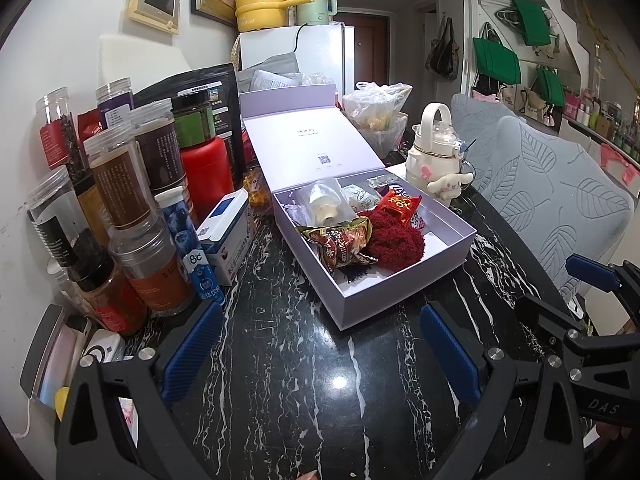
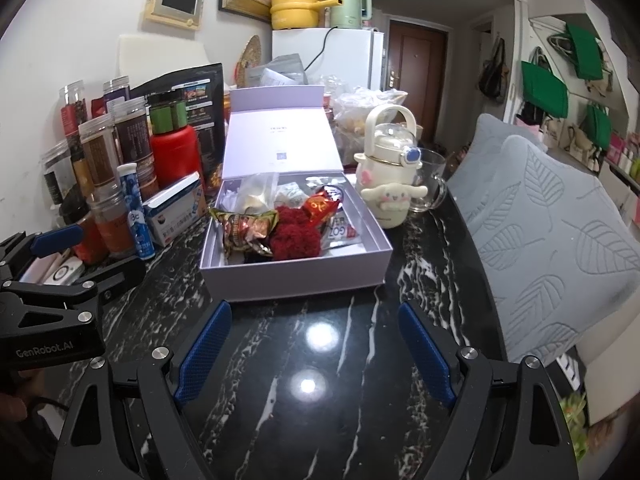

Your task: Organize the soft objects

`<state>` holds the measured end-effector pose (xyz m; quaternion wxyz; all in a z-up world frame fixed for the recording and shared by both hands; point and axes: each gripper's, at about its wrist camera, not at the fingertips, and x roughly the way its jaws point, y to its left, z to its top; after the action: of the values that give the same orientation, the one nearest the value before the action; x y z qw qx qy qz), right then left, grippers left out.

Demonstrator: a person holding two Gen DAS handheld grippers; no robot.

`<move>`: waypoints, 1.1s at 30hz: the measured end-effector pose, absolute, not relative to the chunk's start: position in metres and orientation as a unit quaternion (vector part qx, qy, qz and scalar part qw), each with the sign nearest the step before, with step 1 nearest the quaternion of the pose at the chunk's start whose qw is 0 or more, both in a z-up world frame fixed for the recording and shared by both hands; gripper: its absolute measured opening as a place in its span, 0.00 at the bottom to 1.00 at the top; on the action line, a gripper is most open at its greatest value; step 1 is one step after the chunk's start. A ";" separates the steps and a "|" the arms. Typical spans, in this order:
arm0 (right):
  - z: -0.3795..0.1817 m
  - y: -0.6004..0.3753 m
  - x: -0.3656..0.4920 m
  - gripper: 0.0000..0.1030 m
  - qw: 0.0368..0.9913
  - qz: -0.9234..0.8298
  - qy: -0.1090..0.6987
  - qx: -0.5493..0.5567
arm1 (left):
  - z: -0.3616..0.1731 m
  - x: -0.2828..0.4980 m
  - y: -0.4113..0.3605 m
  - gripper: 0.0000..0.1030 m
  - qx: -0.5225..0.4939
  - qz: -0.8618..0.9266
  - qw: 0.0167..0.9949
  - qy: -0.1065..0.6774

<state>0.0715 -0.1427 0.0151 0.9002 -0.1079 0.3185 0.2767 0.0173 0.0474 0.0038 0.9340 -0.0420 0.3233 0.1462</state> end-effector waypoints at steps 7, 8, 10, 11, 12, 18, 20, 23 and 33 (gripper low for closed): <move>0.015 -0.143 0.073 0.84 0.900 0.275 0.321 -0.108 | 0.003 0.020 0.047 0.98 -0.040 0.144 0.933 0.326; 0.015 -0.143 0.073 0.84 0.900 0.274 0.321 -0.108 | 0.003 0.020 0.047 0.98 -0.039 0.144 0.933 0.327; 0.014 -0.144 0.073 0.84 0.900 0.274 0.322 -0.108 | 0.003 0.020 0.046 0.98 -0.038 0.145 0.933 0.327; 0.014 -0.144 0.074 0.84 0.900 0.274 0.322 -0.107 | 0.003 0.020 0.046 0.98 -0.038 0.145 0.933 0.327; 0.014 -0.144 0.074 0.84 0.900 0.274 0.322 -0.107 | 0.003 0.021 0.046 0.98 -0.038 0.145 0.933 0.327; 0.012 -0.144 0.075 0.84 0.899 0.274 0.323 -0.108 | 0.001 0.021 0.046 0.98 -0.038 0.146 0.932 0.330; 0.012 -0.144 0.075 0.84 0.900 0.274 0.323 -0.107 | 0.001 0.021 0.046 0.98 -0.038 0.146 0.932 0.330; 0.012 -0.144 0.075 0.84 0.900 0.272 0.322 -0.107 | 0.001 0.021 0.046 0.98 -0.039 0.146 0.932 0.330; 0.010 -0.144 0.076 0.84 0.900 0.272 0.324 -0.109 | 0.000 0.022 0.044 0.98 -0.035 0.143 0.932 0.331</move>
<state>0.0756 -0.1437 0.0097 0.8995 -0.1095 0.3242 0.2716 0.0221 0.0445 0.0002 0.9322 -0.0350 0.3305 0.1431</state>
